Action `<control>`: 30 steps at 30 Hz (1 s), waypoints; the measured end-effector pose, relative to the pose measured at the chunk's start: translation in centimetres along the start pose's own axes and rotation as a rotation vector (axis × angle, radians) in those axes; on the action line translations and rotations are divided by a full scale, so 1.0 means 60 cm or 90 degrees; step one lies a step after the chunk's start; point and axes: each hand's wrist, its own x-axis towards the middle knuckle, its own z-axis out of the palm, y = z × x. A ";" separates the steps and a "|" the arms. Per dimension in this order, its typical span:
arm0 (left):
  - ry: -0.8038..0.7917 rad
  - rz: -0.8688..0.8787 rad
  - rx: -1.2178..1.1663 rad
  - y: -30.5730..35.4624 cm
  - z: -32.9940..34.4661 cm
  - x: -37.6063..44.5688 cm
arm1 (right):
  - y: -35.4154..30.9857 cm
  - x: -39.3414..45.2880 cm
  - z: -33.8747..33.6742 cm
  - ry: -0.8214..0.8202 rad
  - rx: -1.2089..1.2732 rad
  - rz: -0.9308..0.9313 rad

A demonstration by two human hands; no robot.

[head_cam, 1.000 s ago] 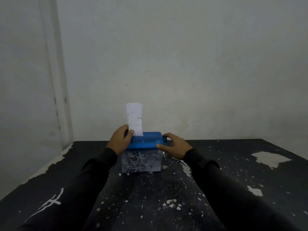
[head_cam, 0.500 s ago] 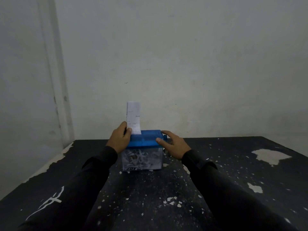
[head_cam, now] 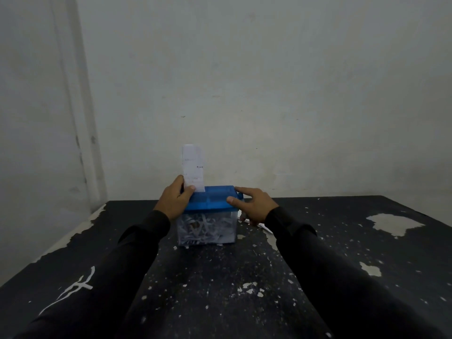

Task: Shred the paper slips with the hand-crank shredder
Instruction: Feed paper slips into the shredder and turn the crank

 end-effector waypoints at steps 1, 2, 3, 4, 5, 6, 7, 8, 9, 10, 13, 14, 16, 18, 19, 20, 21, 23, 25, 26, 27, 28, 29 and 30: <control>-0.002 -0.001 -0.014 0.003 0.000 -0.002 | 0.001 0.002 0.000 0.000 -0.001 -0.002; -0.004 -0.002 -0.026 0.006 0.001 -0.005 | 0.001 0.002 0.000 0.000 -0.014 -0.007; -0.008 -0.006 -0.034 0.009 0.001 -0.008 | 0.003 0.004 0.001 0.001 -0.027 -0.016; -0.012 -0.014 -0.036 0.011 0.001 -0.010 | 0.004 0.006 0.003 0.003 -0.037 -0.023; -0.016 -0.022 -0.037 0.013 0.002 -0.011 | 0.007 0.008 0.006 0.004 -0.040 -0.026; -0.019 -0.030 -0.038 0.013 0.002 -0.010 | 0.008 0.008 0.008 0.005 -0.045 -0.025; -0.024 -0.036 -0.041 0.014 0.002 -0.009 | 0.009 0.007 0.009 0.006 -0.051 -0.022; -0.028 -0.038 -0.045 0.015 0.002 -0.007 | 0.007 0.005 0.008 0.007 -0.059 -0.020; -0.033 -0.039 -0.048 0.014 0.002 -0.005 | 0.004 0.004 0.005 0.006 -0.060 -0.017; -0.038 -0.039 -0.050 0.014 0.001 -0.004 | -0.003 0.002 0.001 -0.002 -0.052 -0.003; -0.049 -0.042 -0.045 0.016 -0.001 -0.002 | -0.030 0.008 -0.018 -0.057 0.007 0.088; -0.054 -0.045 -0.046 0.016 -0.001 -0.002 | -0.038 0.010 -0.025 -0.081 0.014 0.109; -0.063 -0.046 -0.050 0.018 -0.003 0.000 | -0.039 0.010 -0.034 -0.124 0.031 0.122; -0.064 -0.049 -0.050 0.020 -0.005 0.001 | -0.023 0.003 -0.046 -0.161 0.083 0.099; -0.067 -0.048 -0.046 0.022 -0.006 0.001 | -0.014 0.000 -0.053 -0.170 0.098 0.074; -0.070 -0.049 -0.044 0.022 -0.005 0.001 | -0.006 -0.005 -0.058 -0.173 0.080 0.044; -0.068 -0.049 -0.043 0.022 -0.005 0.000 | 0.000 -0.006 -0.062 -0.168 0.031 0.006; -0.062 -0.050 -0.044 0.021 -0.004 -0.001 | 0.003 -0.007 -0.062 -0.151 -0.096 -0.056; -0.063 -0.048 -0.047 0.020 -0.005 -0.001 | 0.001 -0.008 -0.062 -0.152 -0.129 -0.092; -0.066 -0.047 -0.050 0.018 -0.004 -0.001 | 0.002 -0.009 -0.065 -0.157 -0.118 -0.098; -0.067 -0.047 -0.050 0.018 -0.004 -0.001 | 0.003 -0.008 -0.070 -0.164 -0.107 -0.097; -0.067 -0.046 -0.047 0.017 -0.005 0.001 | 0.001 -0.006 -0.075 -0.178 -0.095 -0.090; -0.068 -0.046 -0.043 0.017 -0.005 0.002 | -0.001 -0.005 -0.080 -0.193 -0.072 -0.076; -0.068 -0.047 -0.039 0.016 -0.005 0.003 | -0.006 -0.003 -0.083 -0.209 -0.045 -0.063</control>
